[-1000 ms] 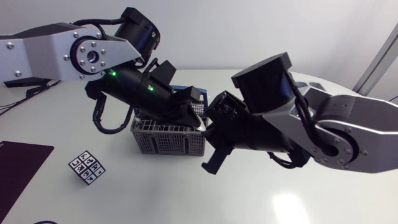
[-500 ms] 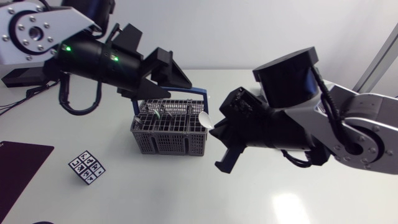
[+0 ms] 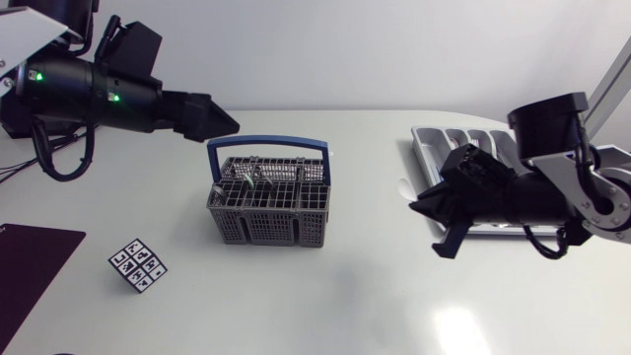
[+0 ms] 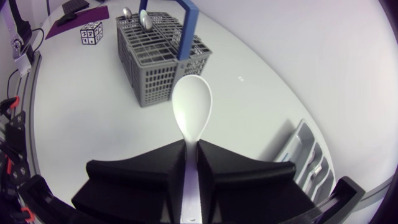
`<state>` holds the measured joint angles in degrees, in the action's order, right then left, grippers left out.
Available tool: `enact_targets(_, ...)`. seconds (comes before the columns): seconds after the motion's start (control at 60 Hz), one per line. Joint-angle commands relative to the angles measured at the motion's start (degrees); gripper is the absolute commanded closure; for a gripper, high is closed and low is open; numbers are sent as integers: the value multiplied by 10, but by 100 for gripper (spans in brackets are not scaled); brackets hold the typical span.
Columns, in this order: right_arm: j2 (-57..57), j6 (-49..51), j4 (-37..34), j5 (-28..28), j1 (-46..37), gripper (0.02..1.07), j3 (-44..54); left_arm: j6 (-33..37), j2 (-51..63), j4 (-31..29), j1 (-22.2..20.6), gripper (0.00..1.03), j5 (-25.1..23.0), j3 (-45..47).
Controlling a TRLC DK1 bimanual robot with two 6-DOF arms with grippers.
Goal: Transfer all utensils from the basket to the drawer tray.
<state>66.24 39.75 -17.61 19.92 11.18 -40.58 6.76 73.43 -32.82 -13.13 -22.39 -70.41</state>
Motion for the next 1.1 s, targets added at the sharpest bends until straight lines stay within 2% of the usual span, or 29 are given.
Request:
enact_targets(0.0,21,95,-20,25,-67,100,6,84,-14,12,18,5,5,33)
enact_targets(0.15,79,219,-59,73,-184,100,-28,165,-16,13,43,6,5,54)
enact_targets(0.3,168,314,-78,88,-266,100,-70,237,-29,13,54,6,15,75)
enact_targets(0.367,195,351,-76,89,-291,100,-79,291,-43,13,50,6,15,94)
enact_targets(0.483,239,401,-61,73,-327,100,-106,374,-69,19,43,6,17,134)
enact_targets(0.6,277,469,-60,58,-352,100,-132,425,-82,20,38,6,20,157)
enact_targets(0.767,327,514,-46,35,-370,99,-179,492,-88,25,35,6,20,184)
enact_targets(0.983,376,556,-38,-23,-374,94,-215,514,-82,25,35,6,20,191)
enact_targets(1.083,387,568,-31,-42,-374,83,-214,517,-81,25,38,6,20,189)
